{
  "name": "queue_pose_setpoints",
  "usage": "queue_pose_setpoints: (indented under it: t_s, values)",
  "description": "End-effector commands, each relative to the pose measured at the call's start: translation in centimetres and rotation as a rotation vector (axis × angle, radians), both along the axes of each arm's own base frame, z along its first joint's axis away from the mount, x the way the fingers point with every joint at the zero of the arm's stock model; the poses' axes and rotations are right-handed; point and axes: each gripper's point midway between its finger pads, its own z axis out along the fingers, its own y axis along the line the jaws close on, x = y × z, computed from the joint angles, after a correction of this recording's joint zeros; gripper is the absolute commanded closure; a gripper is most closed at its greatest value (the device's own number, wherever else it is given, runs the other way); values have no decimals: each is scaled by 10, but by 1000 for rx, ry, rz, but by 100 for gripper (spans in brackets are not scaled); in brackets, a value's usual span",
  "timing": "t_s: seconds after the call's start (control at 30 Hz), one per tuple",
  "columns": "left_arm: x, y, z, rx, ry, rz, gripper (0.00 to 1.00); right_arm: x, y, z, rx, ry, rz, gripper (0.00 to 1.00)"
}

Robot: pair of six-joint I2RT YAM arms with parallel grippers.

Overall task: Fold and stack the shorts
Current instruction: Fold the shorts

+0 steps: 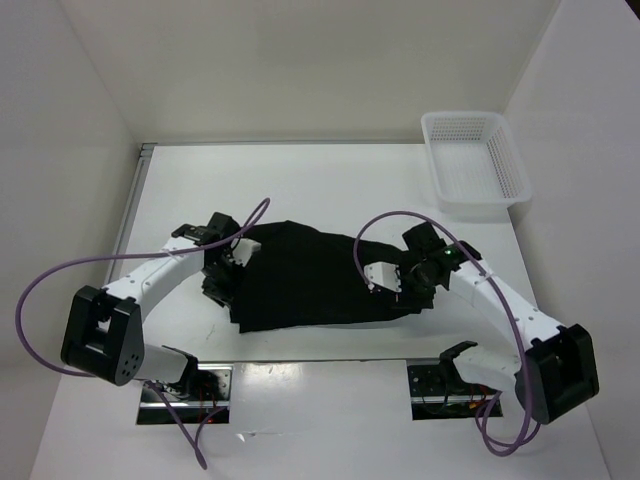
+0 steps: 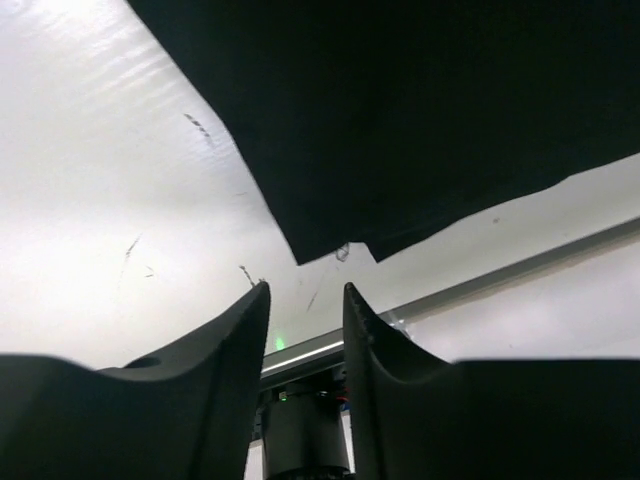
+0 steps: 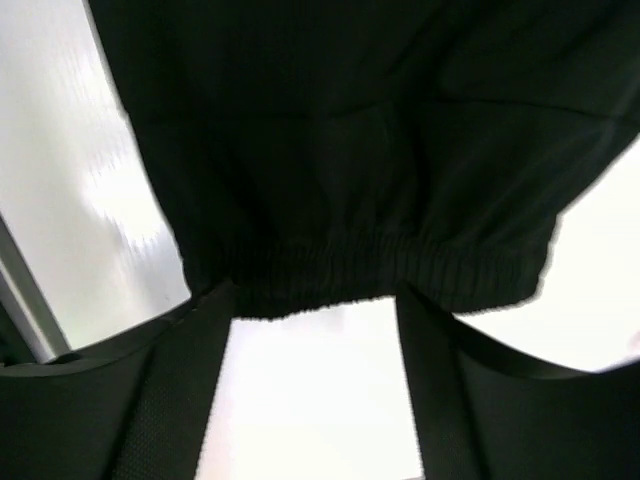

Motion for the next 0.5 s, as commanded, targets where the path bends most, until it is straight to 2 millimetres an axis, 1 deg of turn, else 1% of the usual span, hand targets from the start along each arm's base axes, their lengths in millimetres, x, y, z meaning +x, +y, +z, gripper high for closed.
queue_pose_setpoints:
  t_s: [0.0,0.03,0.07,0.1,0.13,0.17,0.2,0.23,0.27,0.3,0.33,0.37,0.4,0.43,0.47]
  values:
    - [3,8,-1,48,-19,-2,56,2,1,25,14,-87,47,28]
    - [1,12,-1,66,-14,-1,56,5,2,32,24,-109,47,28]
    - [3,16,0,91,-31,2,56,12,9,46,53,-142,52,28]
    - [4,18,2,96,-45,4,56,11,17,57,107,-146,46,28]
    - [4,18,5,96,-44,4,56,13,27,68,151,-158,52,30]
    - [14,15,14,84,-83,6,56,19,39,88,206,-181,47,32]
    - [20,13,20,77,-105,7,56,18,57,97,258,-183,66,34]
    - [27,7,27,48,-126,6,56,17,72,98,305,-146,22,40]
    - [34,1,30,30,-127,3,56,29,92,106,364,-189,19,44]
    - [58,-12,45,-24,-198,0,56,25,112,98,388,-162,15,48]
    - [68,-18,50,-46,-219,-2,56,30,119,94,392,-182,20,56]
    - [76,-25,47,-56,-213,-13,55,37,129,88,416,-216,27,60]
    - [86,-32,48,-65,-236,-26,55,40,133,82,420,-223,17,64]
    - [90,-37,46,-67,-239,-35,55,44,134,68,407,-208,-6,68]
    - [91,-40,37,-60,-214,-46,55,45,134,57,400,-200,-7,72]
